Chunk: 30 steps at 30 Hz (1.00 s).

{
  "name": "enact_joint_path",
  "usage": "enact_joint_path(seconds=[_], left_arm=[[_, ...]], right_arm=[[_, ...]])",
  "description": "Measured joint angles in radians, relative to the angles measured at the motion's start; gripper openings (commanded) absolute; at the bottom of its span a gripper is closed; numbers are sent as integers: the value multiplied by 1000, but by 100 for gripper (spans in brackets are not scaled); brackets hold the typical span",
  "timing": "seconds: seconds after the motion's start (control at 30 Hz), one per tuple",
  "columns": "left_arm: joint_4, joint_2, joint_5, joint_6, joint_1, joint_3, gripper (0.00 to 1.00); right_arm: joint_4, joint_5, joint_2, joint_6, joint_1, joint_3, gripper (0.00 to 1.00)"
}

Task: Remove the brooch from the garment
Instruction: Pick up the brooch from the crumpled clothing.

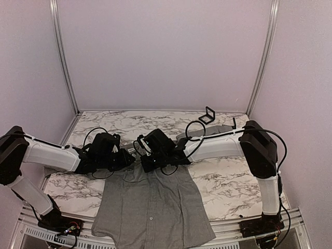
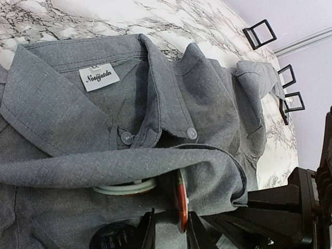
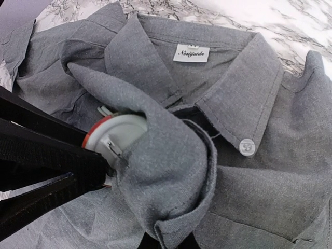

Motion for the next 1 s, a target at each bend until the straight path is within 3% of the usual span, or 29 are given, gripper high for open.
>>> enact_joint_path(seconds=[0.17,0.3,0.63,1.0], left_arm=[[0,4,-7,-5,-2,0,1],[-14,4,-23,-2,-4,5,0],[-255,-36,-17,148,-8,134,0],[-456,-3,241,343,27,264,0]], right_arm=[[3,-1,0,0,-2,-3,0],[11,-1,-8,0,-2,-24,0],[31,58,-32,-27,-2,-55,0],[71,160,-67,-167,0,-67,0]])
